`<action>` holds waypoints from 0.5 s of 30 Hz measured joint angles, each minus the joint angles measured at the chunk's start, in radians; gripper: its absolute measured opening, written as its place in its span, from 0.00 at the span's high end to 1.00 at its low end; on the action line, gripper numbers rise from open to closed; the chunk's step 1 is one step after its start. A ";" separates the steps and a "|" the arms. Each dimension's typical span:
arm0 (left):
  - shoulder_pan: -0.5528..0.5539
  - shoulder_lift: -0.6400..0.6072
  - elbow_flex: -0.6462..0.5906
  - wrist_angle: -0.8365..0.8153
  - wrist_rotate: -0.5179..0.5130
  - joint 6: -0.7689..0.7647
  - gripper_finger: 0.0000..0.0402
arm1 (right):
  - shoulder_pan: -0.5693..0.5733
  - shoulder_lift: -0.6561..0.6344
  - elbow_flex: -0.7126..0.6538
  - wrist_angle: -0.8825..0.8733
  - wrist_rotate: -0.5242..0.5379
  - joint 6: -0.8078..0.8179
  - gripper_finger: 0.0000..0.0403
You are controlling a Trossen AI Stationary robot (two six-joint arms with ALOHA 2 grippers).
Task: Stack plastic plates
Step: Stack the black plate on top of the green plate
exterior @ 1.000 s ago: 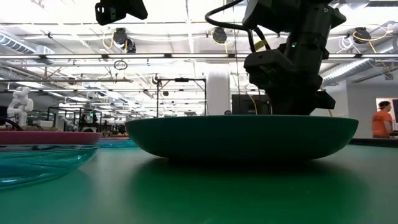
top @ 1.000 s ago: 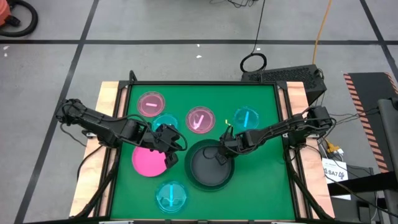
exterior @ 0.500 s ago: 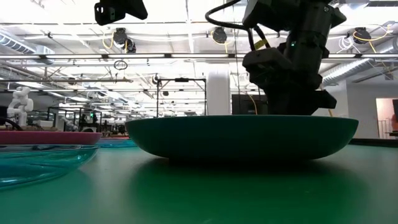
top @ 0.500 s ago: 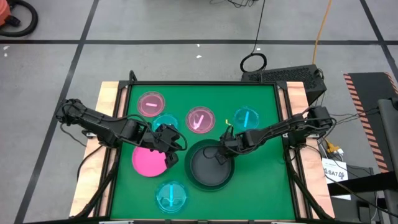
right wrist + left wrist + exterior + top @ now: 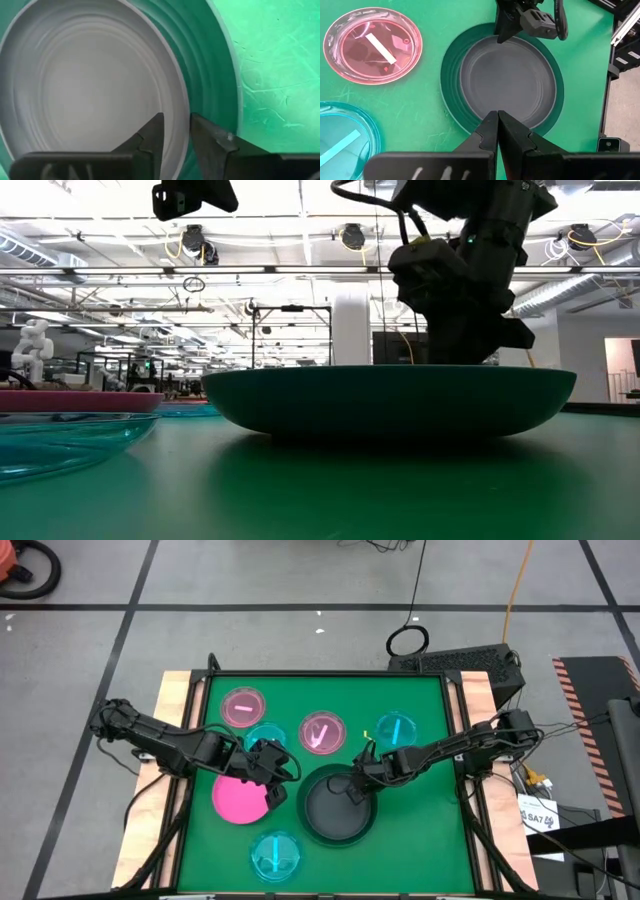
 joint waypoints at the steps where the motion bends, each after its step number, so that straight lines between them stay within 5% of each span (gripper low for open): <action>1: 0.000 0.000 0.000 0.000 0.000 0.000 0.96 | 0.000 0.000 0.000 0.006 0.000 -0.001 0.81; 7: 0.000 0.000 0.000 0.000 0.000 -0.004 0.96 | 0.000 -0.003 0.000 0.001 0.002 0.005 0.83; 15: 0.000 0.000 0.000 -0.063 0.000 -0.037 0.96 | -0.017 -0.036 0.000 -0.055 0.012 -0.008 0.73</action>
